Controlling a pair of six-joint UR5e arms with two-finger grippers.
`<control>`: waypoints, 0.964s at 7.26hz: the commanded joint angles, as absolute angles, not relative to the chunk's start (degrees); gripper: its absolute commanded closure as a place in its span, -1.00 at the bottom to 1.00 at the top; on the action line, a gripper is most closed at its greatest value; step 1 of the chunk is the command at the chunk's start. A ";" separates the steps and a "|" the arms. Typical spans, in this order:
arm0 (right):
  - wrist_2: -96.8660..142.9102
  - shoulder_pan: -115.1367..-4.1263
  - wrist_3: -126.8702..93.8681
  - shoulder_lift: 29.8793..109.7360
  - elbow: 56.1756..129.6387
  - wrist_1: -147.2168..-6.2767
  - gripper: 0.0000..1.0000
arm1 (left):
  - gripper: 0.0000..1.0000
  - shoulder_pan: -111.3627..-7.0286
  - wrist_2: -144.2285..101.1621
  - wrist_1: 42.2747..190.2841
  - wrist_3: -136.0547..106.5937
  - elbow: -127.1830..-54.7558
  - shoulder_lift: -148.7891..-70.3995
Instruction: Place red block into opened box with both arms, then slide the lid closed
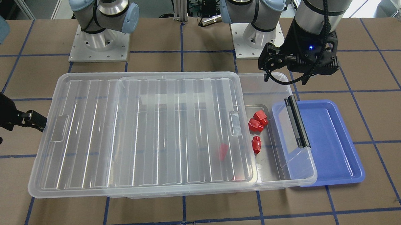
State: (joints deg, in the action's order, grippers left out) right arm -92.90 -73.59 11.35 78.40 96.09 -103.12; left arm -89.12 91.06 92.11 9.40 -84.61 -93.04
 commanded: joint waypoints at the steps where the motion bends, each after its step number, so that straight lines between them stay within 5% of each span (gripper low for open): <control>1: -92.90 -78.03 5.39 78.40 96.06 -103.27 -1.00 | -1.00 -89.12 91.05 92.02 9.40 -84.90 -93.16; 7: -92.90 -84.72 -0.79 77.43 96.06 -103.27 -1.00 | -1.00 -89.12 91.05 92.02 9.49 -85.25 -92.99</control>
State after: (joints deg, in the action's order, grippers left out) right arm -92.87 -83.68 -0.40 77.69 96.06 -103.20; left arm -89.12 91.06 92.02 9.42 -85.20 -93.04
